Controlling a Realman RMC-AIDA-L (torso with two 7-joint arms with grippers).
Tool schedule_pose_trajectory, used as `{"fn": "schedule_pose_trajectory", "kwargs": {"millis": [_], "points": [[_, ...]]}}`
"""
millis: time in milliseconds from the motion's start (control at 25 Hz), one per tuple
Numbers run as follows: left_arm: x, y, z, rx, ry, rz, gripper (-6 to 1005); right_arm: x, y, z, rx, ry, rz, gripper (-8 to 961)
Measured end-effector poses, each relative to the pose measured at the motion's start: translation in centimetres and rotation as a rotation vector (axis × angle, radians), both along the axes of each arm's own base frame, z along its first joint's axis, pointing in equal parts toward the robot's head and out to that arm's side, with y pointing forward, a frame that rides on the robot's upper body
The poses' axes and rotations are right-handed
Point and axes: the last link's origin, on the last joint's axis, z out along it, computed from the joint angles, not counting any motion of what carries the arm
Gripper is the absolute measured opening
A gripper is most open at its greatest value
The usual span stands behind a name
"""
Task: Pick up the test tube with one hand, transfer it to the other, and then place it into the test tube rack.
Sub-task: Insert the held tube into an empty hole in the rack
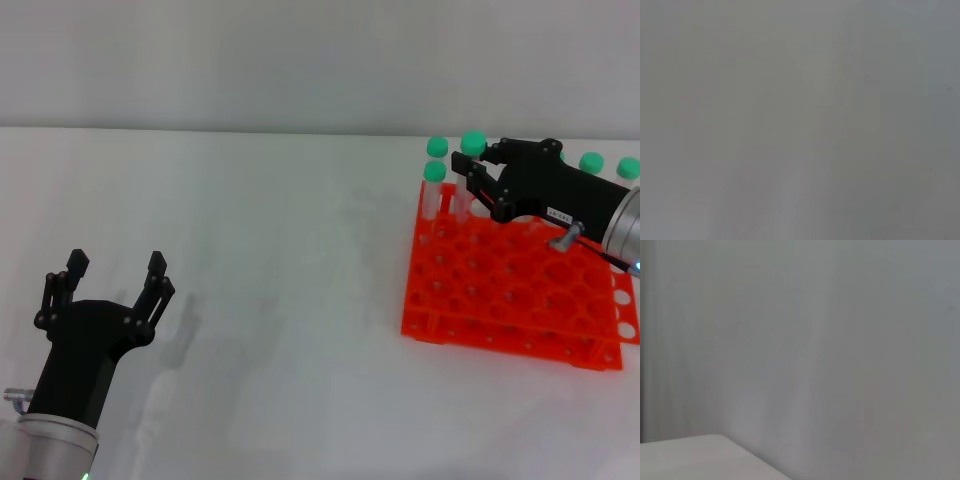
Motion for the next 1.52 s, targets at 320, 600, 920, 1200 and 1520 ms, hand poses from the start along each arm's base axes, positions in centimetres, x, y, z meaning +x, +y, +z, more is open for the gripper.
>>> {"fn": "schedule_pose_trajectory", "kwargs": {"millis": [320,600,920,1200,1520], "points": [[0.0,0.0,0.0,0.001,0.000,0.000,885,0.1,0.1,0.0,0.002,-0.006,-0.011,223],[0.2,0.3,0.0,0.002,0.000,-0.009,885,0.6,0.3,-0.3,-0.003,-0.039,-0.035,225],[0.3,0.3,0.0,0.002,0.000,-0.010,885,0.9,0.3,-0.5,-0.002,-0.050,-0.053,227],[0.5,0.4,0.3,0.019,-0.003,-0.024,885,1.5,0.3,-0.9,-0.010,-0.075,-0.085,229],[0.6,0.3,0.5,0.032,-0.004,-0.031,885,1.3,0.6,-1.3,-0.052,-0.098,-0.109,231]]}}
